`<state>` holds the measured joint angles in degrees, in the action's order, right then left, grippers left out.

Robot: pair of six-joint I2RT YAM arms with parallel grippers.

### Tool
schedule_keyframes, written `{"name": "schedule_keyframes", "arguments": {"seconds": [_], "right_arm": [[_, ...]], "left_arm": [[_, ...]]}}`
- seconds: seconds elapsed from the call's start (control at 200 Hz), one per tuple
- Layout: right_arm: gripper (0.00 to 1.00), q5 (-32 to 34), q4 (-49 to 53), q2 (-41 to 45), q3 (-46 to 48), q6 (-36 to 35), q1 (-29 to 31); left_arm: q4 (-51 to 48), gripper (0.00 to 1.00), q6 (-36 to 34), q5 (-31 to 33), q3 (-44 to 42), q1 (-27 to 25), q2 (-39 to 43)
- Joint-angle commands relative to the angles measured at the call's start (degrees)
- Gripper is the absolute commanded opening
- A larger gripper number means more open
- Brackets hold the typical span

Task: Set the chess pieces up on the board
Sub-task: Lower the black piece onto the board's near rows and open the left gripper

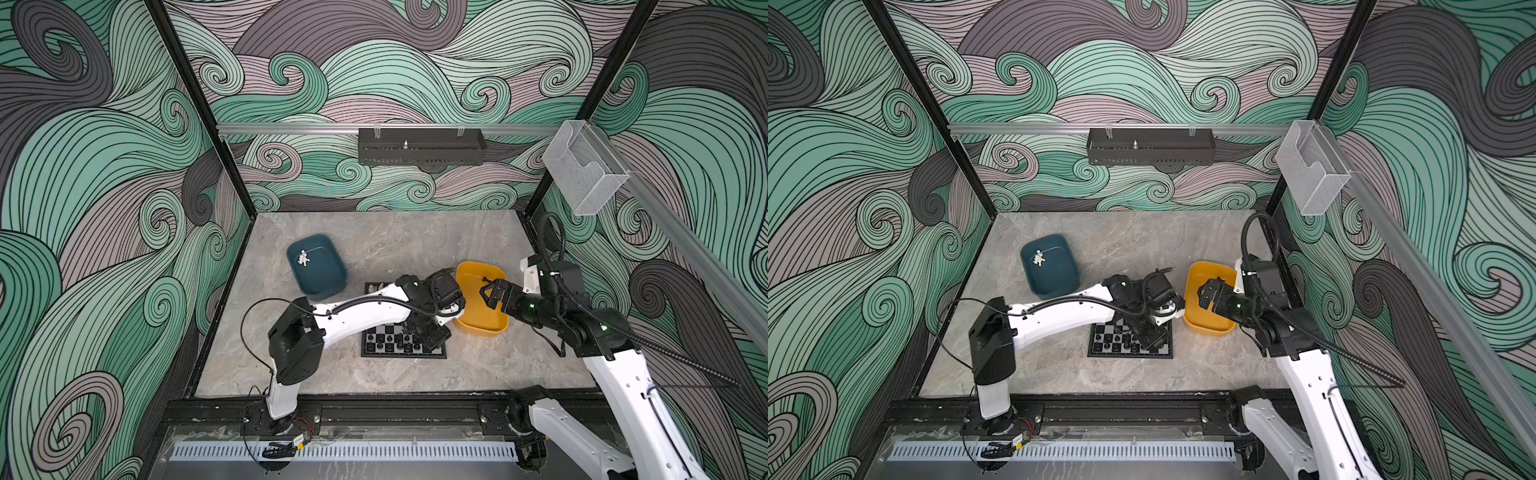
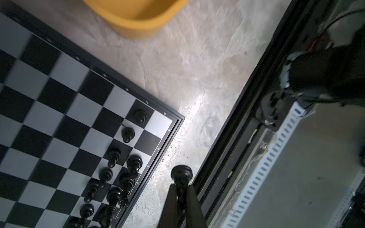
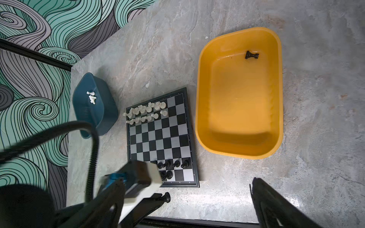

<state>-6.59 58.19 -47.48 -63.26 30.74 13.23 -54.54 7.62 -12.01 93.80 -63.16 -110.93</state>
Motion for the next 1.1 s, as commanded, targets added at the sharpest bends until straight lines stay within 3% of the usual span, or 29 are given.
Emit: {"name": "schedule_keyframes", "arguments": {"seconds": [0.0, 0.47, 1.091], "right_arm": [[1.0, 1.8, 1.9, 0.8, 1.2, -1.6, -0.1], [1.0, 1.4, 1.8, 1.0, 2.1, -2.9, -0.1], [1.0, 0.9, 1.5, 1.3, 3.1, -3.0, -0.1]], "left_arm": [[-5.9, 0.0, -2.0, 3.3, 3.1, -0.8, -2.1], [-6.7, 0.0, -1.4, 6.6, 6.1, -1.0, -9.5], [-7.1, 0.0, -0.7, 10.5, 8.9, -1.0, -13.0]]}}
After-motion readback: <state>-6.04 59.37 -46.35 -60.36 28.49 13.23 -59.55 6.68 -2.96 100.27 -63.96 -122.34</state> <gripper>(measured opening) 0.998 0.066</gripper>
